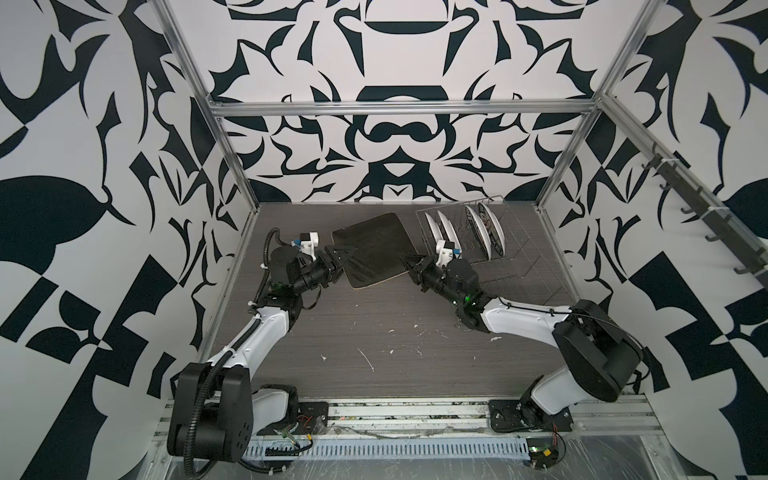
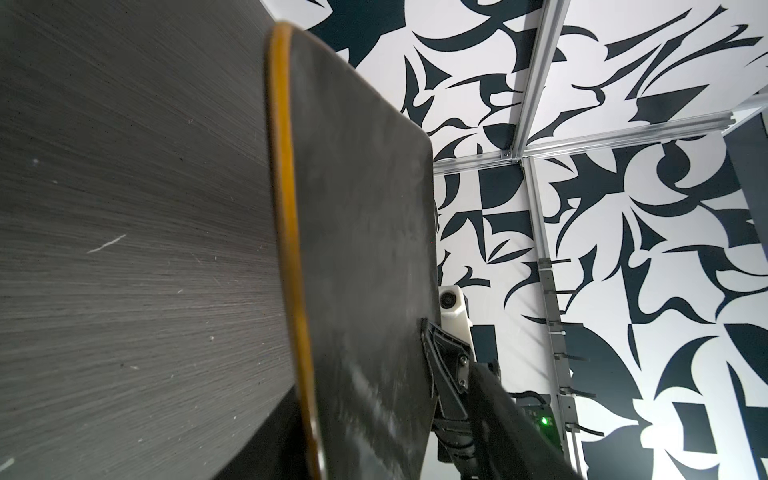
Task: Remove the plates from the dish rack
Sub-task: 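Bring the tray toward the left gripper and grasp its opposite edge with the left gripper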
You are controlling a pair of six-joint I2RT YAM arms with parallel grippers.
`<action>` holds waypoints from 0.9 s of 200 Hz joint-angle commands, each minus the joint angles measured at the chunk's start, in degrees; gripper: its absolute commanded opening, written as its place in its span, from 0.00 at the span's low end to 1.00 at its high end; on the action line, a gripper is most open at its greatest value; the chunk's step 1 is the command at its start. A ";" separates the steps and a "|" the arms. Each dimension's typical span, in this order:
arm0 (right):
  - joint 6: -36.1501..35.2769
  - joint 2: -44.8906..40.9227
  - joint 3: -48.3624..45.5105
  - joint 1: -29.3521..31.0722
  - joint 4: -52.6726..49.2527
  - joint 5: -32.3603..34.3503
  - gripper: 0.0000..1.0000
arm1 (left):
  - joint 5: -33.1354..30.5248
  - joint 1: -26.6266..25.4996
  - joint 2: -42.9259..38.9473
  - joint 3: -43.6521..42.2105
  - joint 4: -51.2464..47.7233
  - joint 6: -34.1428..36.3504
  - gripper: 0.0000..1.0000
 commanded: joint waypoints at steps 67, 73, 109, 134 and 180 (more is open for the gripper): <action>3.37 -2.18 5.35 0.27 17.52 -4.20 0.00 | 0.94 0.17 0.05 -0.90 3.08 -0.92 0.44; 3.40 -2.18 5.42 0.34 17.53 -4.37 0.00 | 0.94 0.17 0.05 -0.90 3.06 -0.94 0.44; 3.93 -1.66 5.96 0.52 18.13 -5.08 0.00 | 0.96 0.21 0.23 -0.94 3.16 -1.02 0.45; 3.96 -1.31 6.40 1.01 18.39 -5.39 0.00 | 0.94 0.17 0.31 -0.97 3.27 -1.06 0.46; 4.02 -0.86 6.49 1.38 18.77 -5.45 0.00 | 1.03 0.17 0.14 -1.16 3.59 -1.38 0.40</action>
